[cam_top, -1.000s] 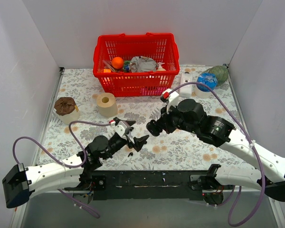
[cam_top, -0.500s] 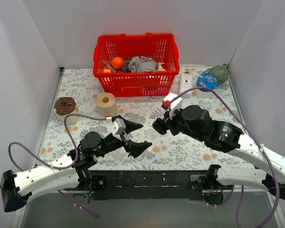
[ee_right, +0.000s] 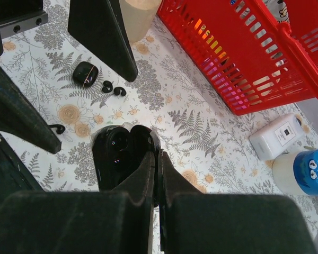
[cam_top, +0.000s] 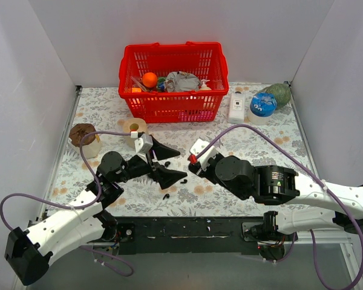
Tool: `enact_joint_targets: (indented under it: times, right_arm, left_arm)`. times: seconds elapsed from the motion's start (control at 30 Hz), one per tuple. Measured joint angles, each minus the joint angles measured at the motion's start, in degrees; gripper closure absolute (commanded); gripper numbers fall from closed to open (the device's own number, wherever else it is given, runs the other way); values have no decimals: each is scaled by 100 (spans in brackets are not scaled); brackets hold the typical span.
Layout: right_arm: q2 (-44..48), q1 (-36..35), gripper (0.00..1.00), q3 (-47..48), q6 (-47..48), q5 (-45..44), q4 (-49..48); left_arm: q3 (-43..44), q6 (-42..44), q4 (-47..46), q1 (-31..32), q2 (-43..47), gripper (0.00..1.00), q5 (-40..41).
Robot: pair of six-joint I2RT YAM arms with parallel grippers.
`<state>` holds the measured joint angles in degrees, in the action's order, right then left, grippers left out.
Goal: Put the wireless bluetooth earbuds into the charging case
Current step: Adjust the charging case.
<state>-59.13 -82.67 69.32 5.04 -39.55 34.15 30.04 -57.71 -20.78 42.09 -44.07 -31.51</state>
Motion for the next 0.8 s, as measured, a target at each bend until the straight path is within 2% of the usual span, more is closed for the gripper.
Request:
enact_joint_targets:
  times: [0.37, 0.8]
  right_arm:
    - [-68, -63, 99, 35, 11, 17, -76]
    - [-280, -153, 99, 74, -13, 116, -173]
  left_arm:
    - [2, -105, -481, -2, -658, 2, -868]
    - [4, -275, -1071, -2, -953, 3, -1093]
